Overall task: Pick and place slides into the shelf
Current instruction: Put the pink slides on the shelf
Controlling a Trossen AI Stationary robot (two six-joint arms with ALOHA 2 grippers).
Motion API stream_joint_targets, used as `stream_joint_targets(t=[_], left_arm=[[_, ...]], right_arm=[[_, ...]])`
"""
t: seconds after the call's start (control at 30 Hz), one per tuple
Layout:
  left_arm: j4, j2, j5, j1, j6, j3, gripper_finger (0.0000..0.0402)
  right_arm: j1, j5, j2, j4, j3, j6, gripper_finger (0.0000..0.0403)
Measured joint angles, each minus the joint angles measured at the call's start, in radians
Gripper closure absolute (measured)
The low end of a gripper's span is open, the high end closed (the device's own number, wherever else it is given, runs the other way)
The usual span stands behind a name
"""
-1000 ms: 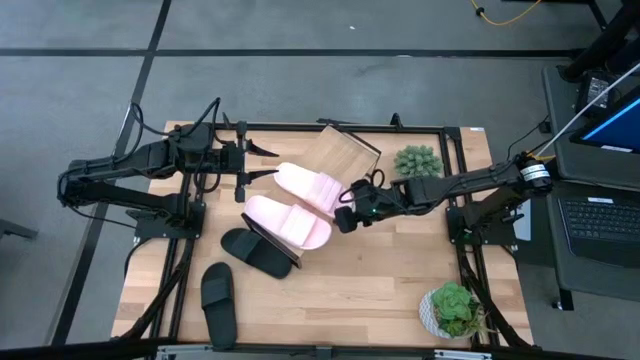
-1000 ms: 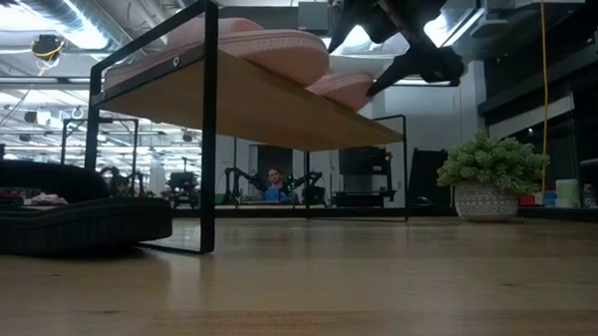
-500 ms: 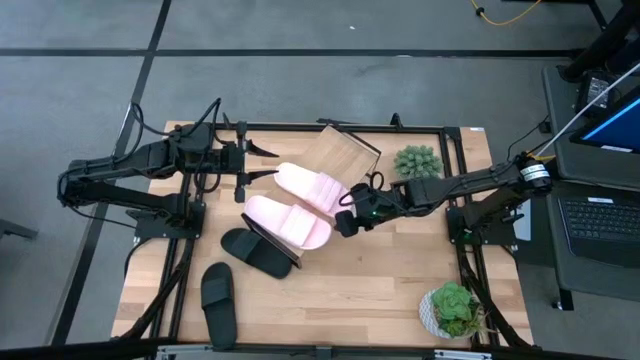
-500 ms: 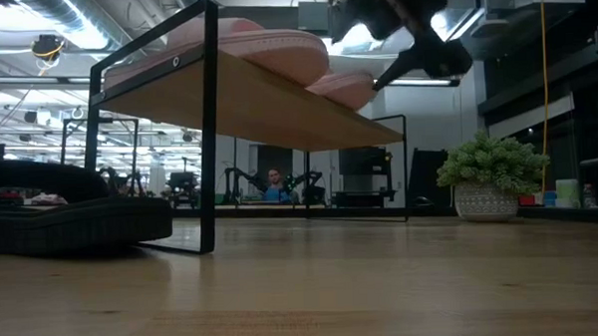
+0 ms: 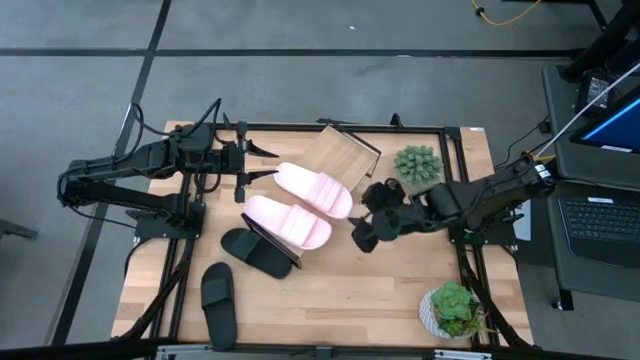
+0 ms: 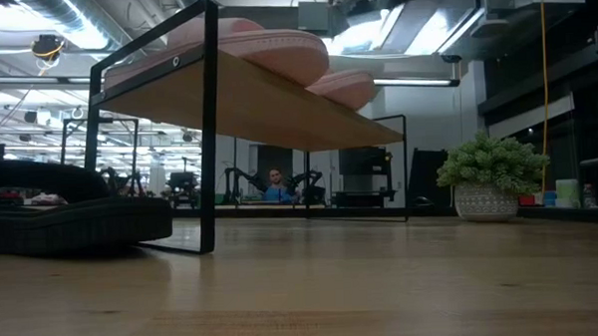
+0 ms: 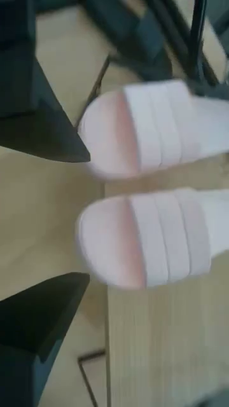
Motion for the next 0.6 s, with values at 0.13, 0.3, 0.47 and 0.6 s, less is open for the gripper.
stream_joint_targets(t=[0.13, 0.3, 0.47, 0.6], left_arm=[[0.0, 0.0, 0.0, 0.0, -0.041, 0.0, 0.0248], [-0.006, 0.002, 0.0, 0.0, -0.058, 0.0, 0.0248], [-0.009, 0.009, 0.0, 0.0, -0.059, 0.0, 0.0248], [-0.01, 0.009, 0.0, 0.0, -0.059, 0.0, 0.0248]], right_arm=[[0.03, 0.085, -0.022, 0.026, -0.11, -0.001, 0.0106], [0.044, 0.086, -0.082, 0.251, -0.323, -0.054, 0.0106], [0.045, 0.055, -0.197, 0.555, -0.543, -0.245, 0.0106], [0.045, 0.046, -0.309, 0.667, -0.654, -0.39, 0.0106]])
